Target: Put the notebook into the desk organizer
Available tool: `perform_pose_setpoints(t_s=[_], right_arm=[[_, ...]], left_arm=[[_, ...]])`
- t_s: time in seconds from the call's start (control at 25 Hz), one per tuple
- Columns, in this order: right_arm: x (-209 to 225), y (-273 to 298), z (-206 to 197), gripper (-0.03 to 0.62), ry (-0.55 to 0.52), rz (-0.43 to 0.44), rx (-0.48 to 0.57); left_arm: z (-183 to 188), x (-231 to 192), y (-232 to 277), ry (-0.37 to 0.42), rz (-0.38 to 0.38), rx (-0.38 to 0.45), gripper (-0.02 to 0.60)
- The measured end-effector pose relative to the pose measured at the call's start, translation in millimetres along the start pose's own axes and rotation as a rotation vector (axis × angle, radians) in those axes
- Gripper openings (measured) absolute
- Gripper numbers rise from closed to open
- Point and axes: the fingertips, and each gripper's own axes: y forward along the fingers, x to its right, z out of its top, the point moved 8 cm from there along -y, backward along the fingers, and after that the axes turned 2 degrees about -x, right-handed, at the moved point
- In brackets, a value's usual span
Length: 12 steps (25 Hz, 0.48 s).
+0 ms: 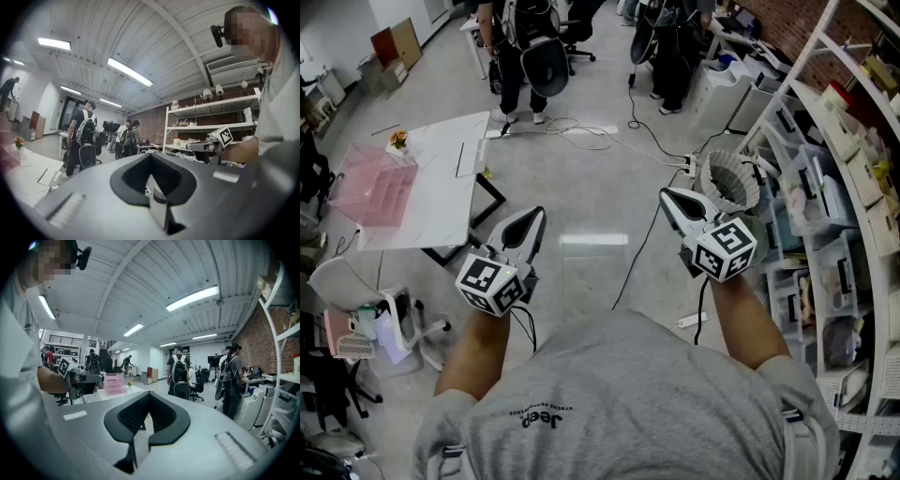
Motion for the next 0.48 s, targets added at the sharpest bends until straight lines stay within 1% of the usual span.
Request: perform_pose_setpoints(t_s=[0.36,0.48], right_arm=[[6.1,2.3,-0.9,0.002,0.006,-0.005,-0.002],[9.5,3.7,-2.2,0.002,0.025,-0.007,-0.005]], left_arm=[[0.3,-0.9,6.5,-0.002,-0.006,0.002,0.008],[0.2,-1.9,8.0,-0.001,-0.006,0.002,0.008]])
